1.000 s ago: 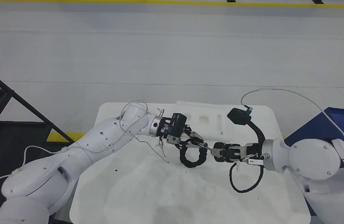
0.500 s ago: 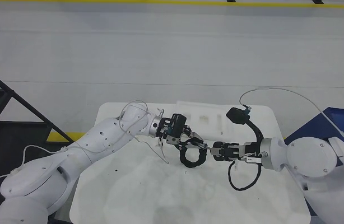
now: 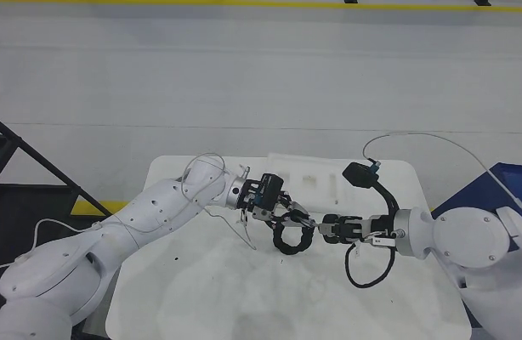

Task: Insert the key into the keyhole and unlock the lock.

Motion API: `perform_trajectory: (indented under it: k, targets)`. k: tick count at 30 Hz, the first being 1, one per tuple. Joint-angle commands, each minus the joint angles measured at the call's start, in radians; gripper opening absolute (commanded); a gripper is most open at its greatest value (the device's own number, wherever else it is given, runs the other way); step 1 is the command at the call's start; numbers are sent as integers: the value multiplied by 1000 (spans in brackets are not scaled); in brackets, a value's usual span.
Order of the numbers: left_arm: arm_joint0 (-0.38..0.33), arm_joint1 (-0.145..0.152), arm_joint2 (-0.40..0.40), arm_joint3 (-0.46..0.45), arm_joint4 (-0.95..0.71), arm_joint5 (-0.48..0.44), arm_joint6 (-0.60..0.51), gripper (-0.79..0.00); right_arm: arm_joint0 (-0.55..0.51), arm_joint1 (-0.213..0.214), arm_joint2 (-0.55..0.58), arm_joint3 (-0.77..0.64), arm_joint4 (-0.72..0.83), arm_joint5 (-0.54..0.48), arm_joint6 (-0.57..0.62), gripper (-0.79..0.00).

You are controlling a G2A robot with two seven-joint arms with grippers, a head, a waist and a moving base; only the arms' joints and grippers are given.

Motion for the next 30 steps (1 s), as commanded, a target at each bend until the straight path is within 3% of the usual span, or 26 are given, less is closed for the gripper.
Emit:
perform_trajectory:
  k: [1,22,24,25,26,30]
  targets:
    - [-1,0,3,-1,-1,1,1,-785,2,1,-2,2,1,-1,0,-785]
    - [-14,-9,28,2,-10,2,2,-785,34,2,-50,29,6,8,-22,-785]
    - [-12,-10,30,3,-19,1,1,-785,36,2,-51,33,9,8,-24,-588]
    - [-12,-11,31,5,-26,0,0,-785,37,2,-51,34,11,9,-25,-434]
    - [-11,-12,31,8,-33,-1,-1,-785,38,2,-52,35,13,9,-26,0]
    - [-7,-15,35,13,-65,-8,-8,-785,43,4,-46,35,16,-11,-36,0]
